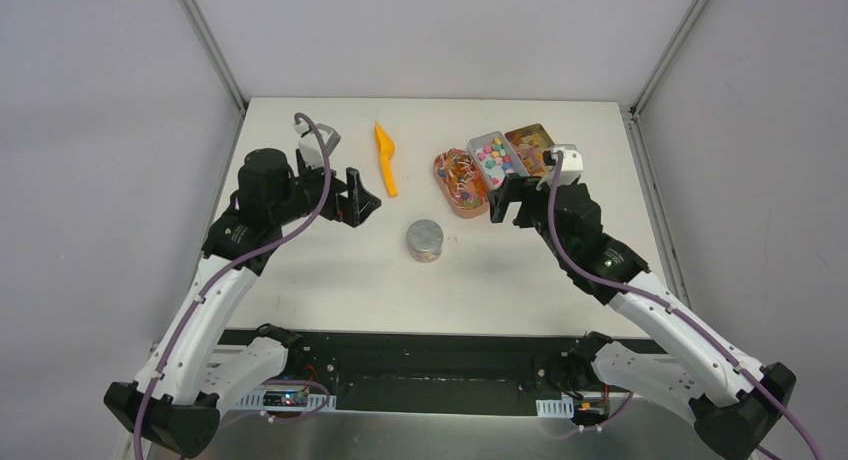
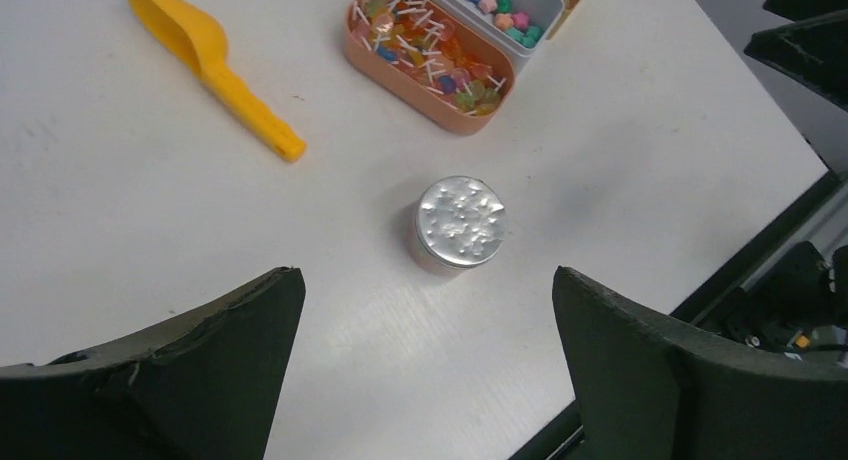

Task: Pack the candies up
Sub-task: Reset both arms

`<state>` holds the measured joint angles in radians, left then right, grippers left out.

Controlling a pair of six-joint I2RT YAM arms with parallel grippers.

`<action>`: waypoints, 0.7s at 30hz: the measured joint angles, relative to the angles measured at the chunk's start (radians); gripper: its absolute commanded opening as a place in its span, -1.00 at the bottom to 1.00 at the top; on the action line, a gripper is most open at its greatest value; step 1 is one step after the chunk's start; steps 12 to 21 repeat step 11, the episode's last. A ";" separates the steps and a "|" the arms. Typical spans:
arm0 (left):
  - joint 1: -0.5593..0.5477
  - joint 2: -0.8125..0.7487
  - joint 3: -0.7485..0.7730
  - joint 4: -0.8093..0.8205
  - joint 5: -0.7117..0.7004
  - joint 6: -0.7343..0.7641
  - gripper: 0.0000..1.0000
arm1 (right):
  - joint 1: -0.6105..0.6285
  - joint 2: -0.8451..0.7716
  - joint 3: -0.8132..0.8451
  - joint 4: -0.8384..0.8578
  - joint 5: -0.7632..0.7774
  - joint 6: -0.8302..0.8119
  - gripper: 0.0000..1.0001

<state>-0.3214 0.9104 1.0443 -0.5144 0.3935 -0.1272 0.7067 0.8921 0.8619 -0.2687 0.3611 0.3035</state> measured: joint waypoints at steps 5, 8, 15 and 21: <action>0.000 -0.118 -0.072 0.026 -0.127 0.027 0.98 | 0.000 -0.051 -0.050 0.011 0.002 0.000 1.00; 0.000 -0.151 -0.075 0.043 -0.169 0.040 0.99 | 0.000 -0.066 -0.062 0.011 0.002 0.001 0.99; -0.001 -0.160 -0.075 0.054 -0.193 0.044 0.98 | 0.000 -0.078 -0.064 0.012 0.002 0.001 0.99; -0.001 -0.160 -0.075 0.054 -0.193 0.044 0.98 | 0.000 -0.078 -0.064 0.012 0.002 0.001 0.99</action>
